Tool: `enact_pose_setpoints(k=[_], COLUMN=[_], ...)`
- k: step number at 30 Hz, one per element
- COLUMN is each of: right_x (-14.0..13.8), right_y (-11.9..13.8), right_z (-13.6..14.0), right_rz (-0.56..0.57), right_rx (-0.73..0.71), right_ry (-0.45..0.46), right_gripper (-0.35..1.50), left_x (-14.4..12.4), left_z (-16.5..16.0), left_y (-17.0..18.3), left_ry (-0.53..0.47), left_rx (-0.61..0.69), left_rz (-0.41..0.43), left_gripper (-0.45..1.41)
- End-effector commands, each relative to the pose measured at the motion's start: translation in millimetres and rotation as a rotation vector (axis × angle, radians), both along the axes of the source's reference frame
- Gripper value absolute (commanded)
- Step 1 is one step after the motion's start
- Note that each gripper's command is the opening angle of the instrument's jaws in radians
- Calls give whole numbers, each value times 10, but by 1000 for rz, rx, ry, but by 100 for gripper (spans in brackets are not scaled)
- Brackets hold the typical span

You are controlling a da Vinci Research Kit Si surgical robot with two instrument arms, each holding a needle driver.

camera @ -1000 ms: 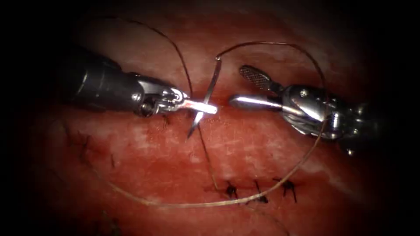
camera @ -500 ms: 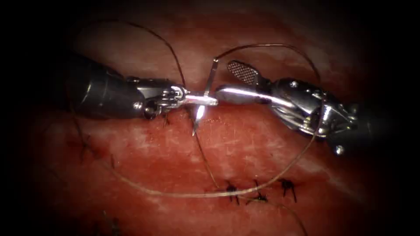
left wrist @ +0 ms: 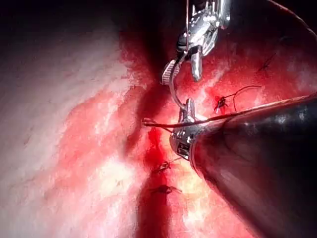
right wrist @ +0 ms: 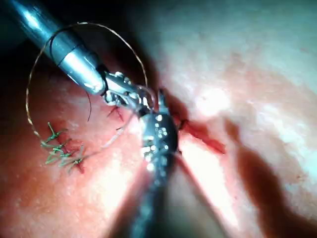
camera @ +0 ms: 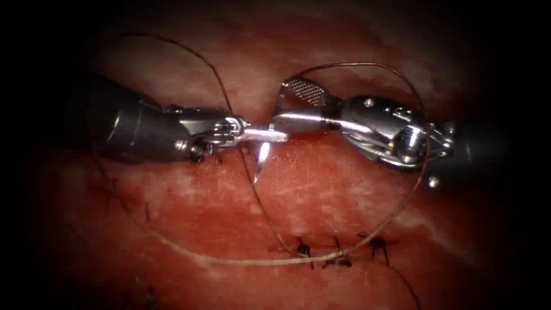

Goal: Wound Closure

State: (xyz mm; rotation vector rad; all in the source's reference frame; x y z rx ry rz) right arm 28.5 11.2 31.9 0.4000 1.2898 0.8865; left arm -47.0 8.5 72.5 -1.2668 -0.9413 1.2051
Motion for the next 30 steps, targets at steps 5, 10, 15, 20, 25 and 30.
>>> enact_pose_setpoints(k=[5,10,15,20,25,30], right_x=[15,15,16,20,24,21], right_y=[-4,0,4,3,1,2], right_z=[5,5,3,4,6,6], right_rz=[-3,12,25,28,31,27], right_rx=[-17,-25,-30,-38,-41,-46], right_ry=[-7,-4,2,1,-1,-1], right_gripper=[86,81,71,63,61,12], left_x=[-4,-4,-4,-4,-3,-3], left_z=[5,5,4,2,0,-2], left_y=[-6,-6,-7,-7,-6,-6], left_ry=[4,5,6,8,9,11], left_rx=[-3,-3,-3,-1,-5,-4], left_rz=[-2,-3,-4,-7,-8,-10], left_gripper=[-45,-45,-45,-45,-45,-45])
